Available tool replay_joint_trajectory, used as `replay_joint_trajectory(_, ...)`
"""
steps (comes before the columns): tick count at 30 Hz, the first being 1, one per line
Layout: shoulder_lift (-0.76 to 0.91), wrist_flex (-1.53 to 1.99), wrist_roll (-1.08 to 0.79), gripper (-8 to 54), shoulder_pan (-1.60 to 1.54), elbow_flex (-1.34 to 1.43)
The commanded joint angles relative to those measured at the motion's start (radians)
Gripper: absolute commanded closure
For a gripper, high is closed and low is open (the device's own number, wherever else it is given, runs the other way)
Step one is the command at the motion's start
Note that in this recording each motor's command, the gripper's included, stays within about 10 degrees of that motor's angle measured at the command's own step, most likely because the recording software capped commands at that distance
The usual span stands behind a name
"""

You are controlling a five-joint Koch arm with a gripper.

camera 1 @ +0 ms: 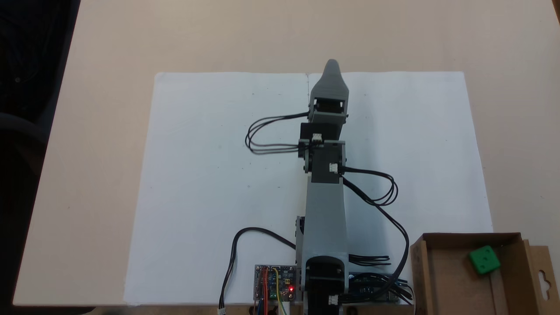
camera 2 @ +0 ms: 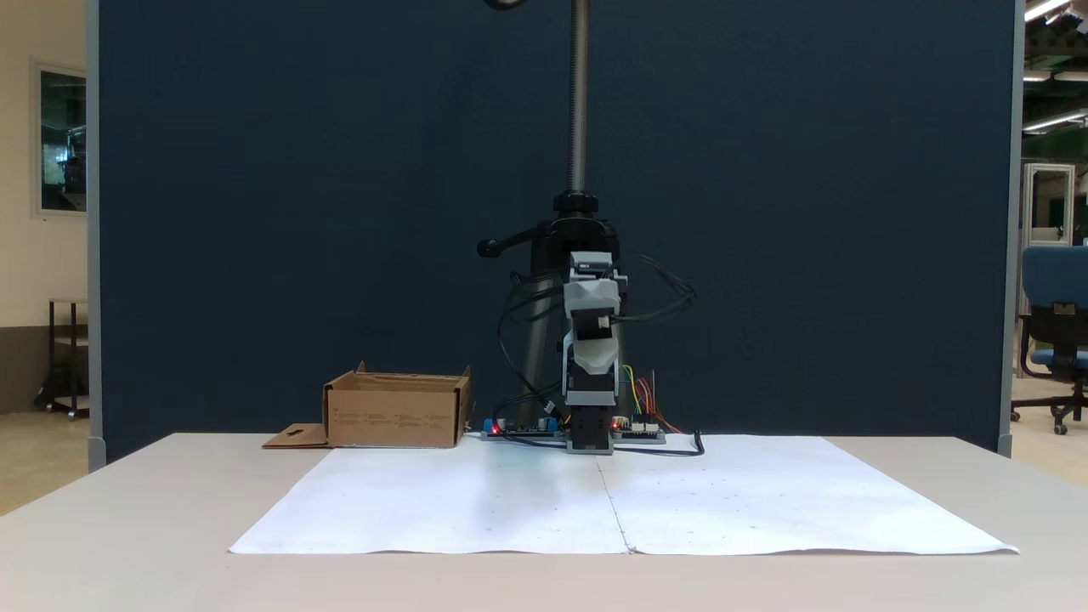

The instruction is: Grasp a green dice and put it in the bin.

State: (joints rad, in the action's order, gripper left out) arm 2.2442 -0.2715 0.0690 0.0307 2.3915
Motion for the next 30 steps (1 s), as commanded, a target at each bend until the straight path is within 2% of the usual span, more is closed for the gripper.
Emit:
replay_joint_trajectory(1,0.08,-0.167,-0.084,1.9,0.002,0.037)
replay_joint_trajectory(6,0.103,-0.314,-0.163,3.4,-0.002,0.209)
replay_joint_trajectory(24,0.121,-0.885,-0.167,3.3,-0.009,0.696)
replay_joint_trajectory(30,0.126,-1.023,-0.167,2.6,-0.006,0.741)
